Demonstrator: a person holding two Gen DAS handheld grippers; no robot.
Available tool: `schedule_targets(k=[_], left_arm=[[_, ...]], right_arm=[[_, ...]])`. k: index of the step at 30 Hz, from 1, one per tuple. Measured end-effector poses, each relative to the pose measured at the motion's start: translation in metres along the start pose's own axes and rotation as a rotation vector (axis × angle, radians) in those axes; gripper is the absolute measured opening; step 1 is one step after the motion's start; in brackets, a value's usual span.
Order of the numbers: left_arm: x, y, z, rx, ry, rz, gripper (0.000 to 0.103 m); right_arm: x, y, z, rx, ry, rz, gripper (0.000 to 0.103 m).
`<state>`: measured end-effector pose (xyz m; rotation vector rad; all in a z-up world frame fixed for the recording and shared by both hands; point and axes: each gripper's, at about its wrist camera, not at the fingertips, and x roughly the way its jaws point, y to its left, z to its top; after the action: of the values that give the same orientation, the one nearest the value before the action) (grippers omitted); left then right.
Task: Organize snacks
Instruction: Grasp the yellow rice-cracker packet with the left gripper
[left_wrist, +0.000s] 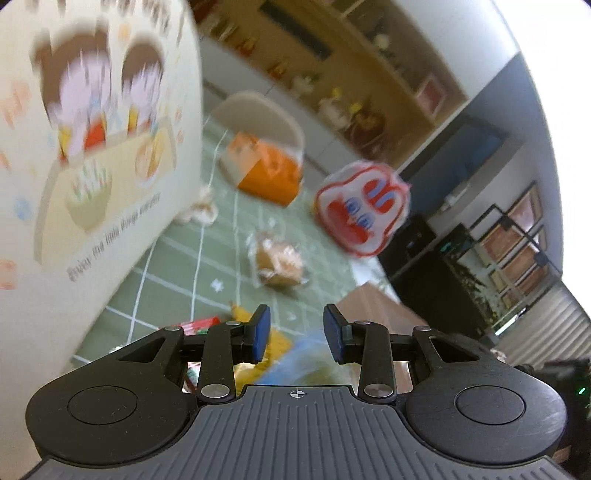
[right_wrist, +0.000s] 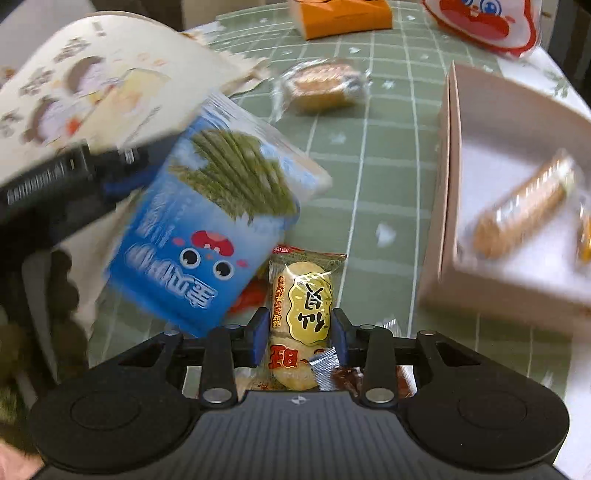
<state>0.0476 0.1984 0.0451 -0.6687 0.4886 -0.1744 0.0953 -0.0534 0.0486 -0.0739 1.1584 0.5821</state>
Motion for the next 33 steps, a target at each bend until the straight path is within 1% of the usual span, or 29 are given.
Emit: schedule_targets(k=[1, 2, 3, 4, 5, 7, 9, 11, 12, 13, 16, 20, 21, 22, 24, 25, 27, 29, 31, 32, 33], left_arm=[[-0.01, -0.007, 0.0, 0.021, -0.016, 0.004, 0.037], [-0.019, -0.014, 0.001, 0.042, -0.023, 0.006, 0.037], [-0.026, -0.021, 0.0, 0.066, -0.02, 0.001, 0.037], [-0.031, -0.029, -0.001, 0.091, -0.004, -0.011, 0.037], [-0.032, -0.037, -0.004, 0.114, 0.031, -0.023, 0.037], [-0.028, -0.049, -0.017, 0.152, 0.124, -0.03, 0.037], [-0.022, -0.058, -0.037, 0.201, 0.205, -0.031, 0.037], [-0.016, -0.06, -0.06, 0.238, 0.285, -0.004, 0.037], [-0.015, -0.058, -0.069, 0.234, 0.307, 0.019, 0.037], [-0.015, -0.054, -0.077, 0.226, 0.317, 0.038, 0.037], [-0.026, -0.045, -0.088, 0.202, 0.304, 0.074, 0.037], [-0.042, -0.037, -0.092, 0.17, 0.294, 0.104, 0.037], [-0.042, -0.038, -0.092, 0.165, 0.3, 0.105, 0.037], [-0.042, -0.037, -0.094, 0.165, 0.309, 0.105, 0.037], [-0.037, -0.04, -0.102, 0.168, 0.337, 0.108, 0.037], [-0.032, -0.042, -0.105, 0.165, 0.352, 0.106, 0.037], [-0.023, -0.045, -0.112, 0.16, 0.379, 0.079, 0.038], [-0.015, -0.05, -0.117, 0.17, 0.379, 0.037, 0.038], [-0.004, -0.051, -0.117, 0.167, 0.367, -0.006, 0.037], [0.0, -0.05, -0.115, 0.165, 0.351, -0.005, 0.038], [0.004, -0.05, -0.112, 0.16, 0.33, 0.026, 0.037]], right_arm=[[-0.007, -0.001, -0.008, -0.016, -0.027, -0.005, 0.039], [-0.015, 0.0, -0.016, -0.038, -0.063, -0.023, 0.045], [-0.022, -0.001, -0.024, -0.059, -0.1, -0.053, 0.048], [-0.027, -0.002, -0.031, -0.07, -0.131, -0.082, 0.056], [-0.031, -0.006, -0.037, -0.073, -0.152, -0.101, 0.06], [-0.034, -0.012, -0.05, -0.075, -0.173, -0.133, 0.06], [-0.034, -0.018, -0.062, -0.085, -0.199, -0.183, 0.06], [-0.034, -0.023, -0.076, -0.107, -0.223, -0.258, 0.062], [-0.033, -0.027, -0.081, -0.11, -0.224, -0.299, 0.062], [-0.03, -0.034, -0.083, -0.105, -0.224, -0.331, 0.062], [-0.036, -0.055, -0.096, -0.055, -0.267, -0.372, 0.071], [-0.039, -0.081, -0.109, 0.021, -0.296, -0.426, 0.071], [-0.039, -0.088, -0.112, 0.042, -0.3, -0.415, 0.071], [-0.04, -0.093, -0.115, 0.065, -0.311, -0.382, 0.071], [-0.045, -0.093, -0.121, 0.076, -0.337, -0.288, 0.071], [-0.049, -0.089, -0.126, 0.064, -0.359, -0.246, 0.071], [-0.055, -0.077, -0.132, 0.016, -0.397, -0.201, 0.071], [-0.056, -0.06, -0.138, -0.038, -0.423, -0.182, 0.072], [-0.054, -0.046, -0.143, -0.081, -0.418, -0.157, 0.072], [-0.051, -0.041, -0.145, -0.101, -0.406, -0.138, 0.072], [-0.048, -0.035, -0.147, -0.116, -0.397, -0.124, 0.072]])
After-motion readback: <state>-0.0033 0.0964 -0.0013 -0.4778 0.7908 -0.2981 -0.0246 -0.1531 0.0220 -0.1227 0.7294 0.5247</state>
